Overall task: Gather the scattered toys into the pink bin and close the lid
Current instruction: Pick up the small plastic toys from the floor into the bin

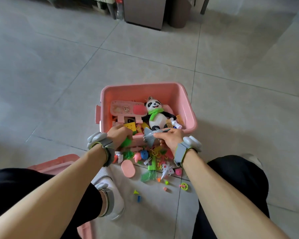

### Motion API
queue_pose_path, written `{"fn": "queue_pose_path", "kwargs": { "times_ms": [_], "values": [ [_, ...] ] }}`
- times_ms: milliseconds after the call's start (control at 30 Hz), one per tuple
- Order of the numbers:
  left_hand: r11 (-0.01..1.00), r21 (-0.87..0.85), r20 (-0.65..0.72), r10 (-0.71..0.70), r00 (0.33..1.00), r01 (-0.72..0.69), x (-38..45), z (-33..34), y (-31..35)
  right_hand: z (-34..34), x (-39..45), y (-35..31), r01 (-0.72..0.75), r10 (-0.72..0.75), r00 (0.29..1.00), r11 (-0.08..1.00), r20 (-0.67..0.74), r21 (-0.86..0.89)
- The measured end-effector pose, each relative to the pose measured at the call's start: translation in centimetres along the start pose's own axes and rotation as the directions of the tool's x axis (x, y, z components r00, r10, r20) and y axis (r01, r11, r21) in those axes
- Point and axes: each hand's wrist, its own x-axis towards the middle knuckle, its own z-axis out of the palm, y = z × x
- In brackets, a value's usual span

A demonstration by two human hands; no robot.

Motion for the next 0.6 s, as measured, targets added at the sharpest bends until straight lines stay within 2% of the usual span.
{"fn": "queue_pose_path", "kwargs": {
  "times_ms": [100,233,333,433,533,600],
  "values": [
    [0.999,-0.016,0.037,-0.037,0.999,0.038,0.2,0.1,0.1,1.2,0.7,-0.3,-0.059,0.059,0.998,0.998,0.023,-0.006],
    [0.997,0.036,0.064,-0.065,0.996,0.063,1.1,0.4,0.2,2.0,1.9,-0.9,-0.18,0.165,0.98,0.975,0.113,0.13],
    [0.993,-0.042,0.05,-0.112,0.992,0.114,1.5,0.8,0.7,2.2,2.3,-1.6,-0.203,0.174,0.973,0.958,0.152,0.204],
    [0.972,-0.181,-0.006,-0.156,0.988,0.152,2.0,1.4,1.7,2.4,3.7,-1.9,-0.188,0.171,0.979,0.969,0.111,0.16],
    [0.966,-0.178,-0.082,-0.206,0.975,0.189,3.0,2.0,3.0,1.8,5.3,-2.2,-0.167,0.166,0.986,0.985,0.034,0.041],
    [0.957,-0.19,-0.106,-0.241,0.965,0.218,3.9,2.4,3.7,1.1,5.8,-2.4,-0.171,0.171,0.985,0.985,0.01,0.038]
  ]
}}
